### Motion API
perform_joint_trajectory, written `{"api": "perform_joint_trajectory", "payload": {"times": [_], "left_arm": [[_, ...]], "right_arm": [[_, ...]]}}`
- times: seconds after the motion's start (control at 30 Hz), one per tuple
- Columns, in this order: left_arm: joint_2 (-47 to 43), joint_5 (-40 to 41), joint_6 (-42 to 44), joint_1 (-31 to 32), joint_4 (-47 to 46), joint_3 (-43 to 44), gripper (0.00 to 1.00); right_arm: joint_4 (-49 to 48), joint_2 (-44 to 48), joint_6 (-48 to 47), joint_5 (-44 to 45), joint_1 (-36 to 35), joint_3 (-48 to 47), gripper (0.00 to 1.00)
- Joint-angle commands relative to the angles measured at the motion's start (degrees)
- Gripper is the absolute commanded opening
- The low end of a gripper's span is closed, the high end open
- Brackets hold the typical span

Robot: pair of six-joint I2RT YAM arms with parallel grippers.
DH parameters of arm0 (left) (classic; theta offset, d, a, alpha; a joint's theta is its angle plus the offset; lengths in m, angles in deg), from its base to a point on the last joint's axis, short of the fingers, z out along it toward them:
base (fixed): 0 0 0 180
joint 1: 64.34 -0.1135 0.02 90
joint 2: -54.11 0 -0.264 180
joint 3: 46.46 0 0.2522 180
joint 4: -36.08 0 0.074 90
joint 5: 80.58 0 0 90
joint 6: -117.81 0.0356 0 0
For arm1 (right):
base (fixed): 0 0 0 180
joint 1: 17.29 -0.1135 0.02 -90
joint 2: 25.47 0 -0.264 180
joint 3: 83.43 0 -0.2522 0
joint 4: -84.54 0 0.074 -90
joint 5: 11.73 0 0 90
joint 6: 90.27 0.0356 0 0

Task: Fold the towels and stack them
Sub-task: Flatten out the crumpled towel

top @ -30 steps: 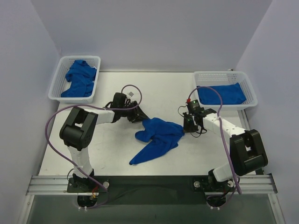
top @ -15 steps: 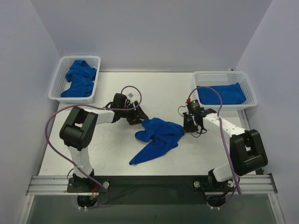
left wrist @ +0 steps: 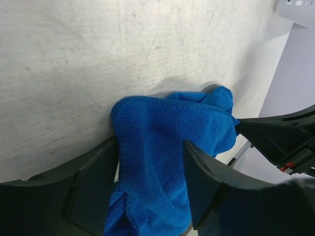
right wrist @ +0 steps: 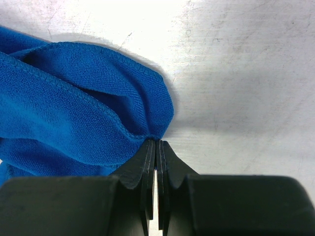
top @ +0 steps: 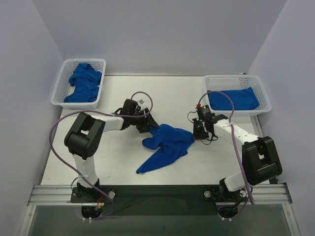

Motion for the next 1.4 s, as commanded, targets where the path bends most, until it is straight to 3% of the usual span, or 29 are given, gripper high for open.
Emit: {"api": "perform_joint_trajectory", "payload": {"times": [0.0,0.23,0.83,1.07,1.23,1.37], "left_arm": [[2.3,2.2,-1.8,1.6,2.5,1.4,0.62],[1.3,3.7,-4.0,0.4,-1.4,0.8,0.48],[0.9,0.3,-5.9,-1.4,-8.7,0.0,0.34],[1.2,0.2,-4.7,-1.4,-8.8,0.0,0.19],[-0.3,0.9,-2.2,-1.8,-8.6,0.4,0.0],[-3.0,1.9,3.7,-2.2,-6.7,1.8,0.0]], "right_arm": [[1.3,0.8,0.1,0.1,-0.5,-1.5,0.0],[1.4,1.9,0.2,0.4,-0.5,-0.7,0.0],[1.5,2.4,0.2,0.6,-0.5,-0.2,0.0],[1.6,2.4,0.1,0.6,-0.5,-0.2,0.0],[1.6,2.9,-0.2,0.8,-0.5,-0.4,0.0],[2.4,4.2,-1.6,2.3,-0.5,-2.1,0.0]]}}
